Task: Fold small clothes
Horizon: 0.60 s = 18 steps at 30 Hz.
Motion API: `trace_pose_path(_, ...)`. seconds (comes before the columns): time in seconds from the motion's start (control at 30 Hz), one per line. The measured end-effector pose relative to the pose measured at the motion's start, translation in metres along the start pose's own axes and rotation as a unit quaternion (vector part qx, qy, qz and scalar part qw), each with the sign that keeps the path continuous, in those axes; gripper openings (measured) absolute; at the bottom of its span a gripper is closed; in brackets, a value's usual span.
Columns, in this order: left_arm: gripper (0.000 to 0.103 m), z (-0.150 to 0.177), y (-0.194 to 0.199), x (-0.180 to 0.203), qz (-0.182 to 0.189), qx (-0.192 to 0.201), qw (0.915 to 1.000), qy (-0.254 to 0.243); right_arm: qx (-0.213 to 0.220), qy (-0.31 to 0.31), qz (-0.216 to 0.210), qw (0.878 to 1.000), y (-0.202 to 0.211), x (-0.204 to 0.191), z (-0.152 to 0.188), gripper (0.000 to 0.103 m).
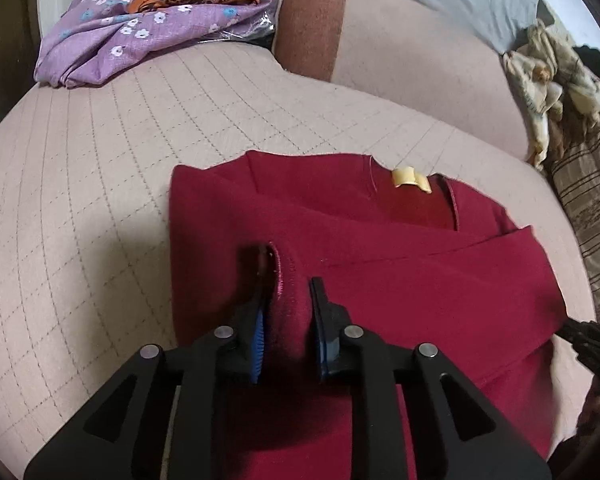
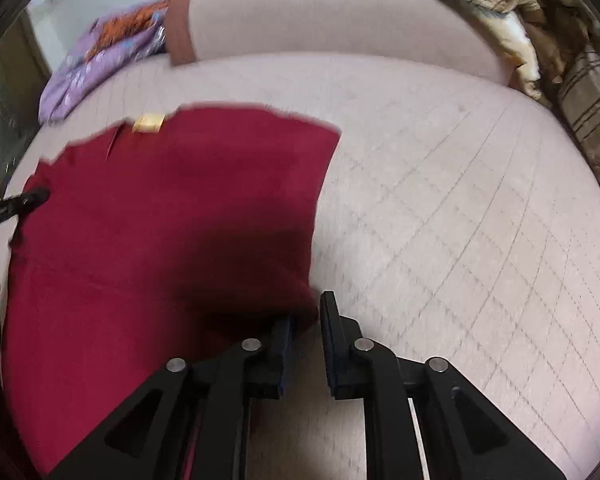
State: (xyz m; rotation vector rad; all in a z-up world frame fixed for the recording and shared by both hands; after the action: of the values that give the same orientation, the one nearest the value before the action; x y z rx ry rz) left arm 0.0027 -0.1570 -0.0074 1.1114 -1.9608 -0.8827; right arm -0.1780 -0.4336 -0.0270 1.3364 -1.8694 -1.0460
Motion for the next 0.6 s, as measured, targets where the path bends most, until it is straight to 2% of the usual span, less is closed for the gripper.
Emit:
trace_pose_path(0.03, 0.03, 0.0, 0.007, -0.002, -0.004, 0.005, 1.0, 0.0, 0.005, -0.003, 0.0, 1.0, 0.01, 0.002, -0.001, 0.028)
trace_pose_path(0.1, 0.04, -0.003, 0.019, -0.005, -0.015, 0.022, 0.9996, -0.004, 0.025, -0.03, -0.01, 0.999, 0.036, 0.013, -0.007, 0.045)
trace_pose_path(0.13, 0.044, -0.004, 0.024, -0.006, -0.023, 0.032, 0.9992, -0.006, 0.047, -0.05, -0.019, 0.997, 0.05, 0.019, -0.012, 0.047)
trace_pose_path(0.2, 0.046, -0.005, 0.029, -0.006, -0.039, 0.048, 0.998, -0.01, 0.073, -0.064, -0.038, 0.995, 0.063, 0.018, -0.023, 0.047)
trace_pose_path(0.3, 0.047, -0.001, 0.018, -0.004, -0.047, 0.037, 0.9981, -0.015, 0.08, -0.022, -0.068, 0.994, 0.051, -0.009, -0.046, 0.046)
trace_pose_path(0.37, 0.048, 0.004, 0.01, -0.004, -0.066, 0.036, 0.9969, -0.023, 0.077, 0.008, -0.062, 0.995, 0.031, -0.027, -0.057, 0.042)
trace_pose_path(0.47, 0.056, 0.007, 0.001, -0.01, -0.082, 0.04, 0.9954, -0.028, 0.054, 0.019, -0.068, 0.996, -0.008, -0.041, -0.069, 0.042)
trace_pose_path(0.57, 0.068, 0.007, -0.002, -0.016, -0.085, 0.047, 0.995, -0.021, 0.045, 0.001, -0.019, 0.999, -0.042, -0.028, -0.075, 0.036)
trace_pose_path(0.6, 0.071, 0.009, -0.002, -0.018, -0.087, 0.05, 0.9947, -0.019, 0.057, -0.019, -0.021, 0.998, -0.046, -0.019, -0.078, 0.036)
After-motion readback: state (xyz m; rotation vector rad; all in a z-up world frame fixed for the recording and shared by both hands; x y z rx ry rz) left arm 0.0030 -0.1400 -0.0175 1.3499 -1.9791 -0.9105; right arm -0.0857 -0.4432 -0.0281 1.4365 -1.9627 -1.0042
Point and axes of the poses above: each gripper's, at about its wrist camera, not at the fingertips, and y roughly against the way its jaws point, x to its right, z to its underside, the point moved 6 cm from there along -y, roughly the way its jaws point, and after that the axes turned 7 degrees about y, right-handed, at the moved point
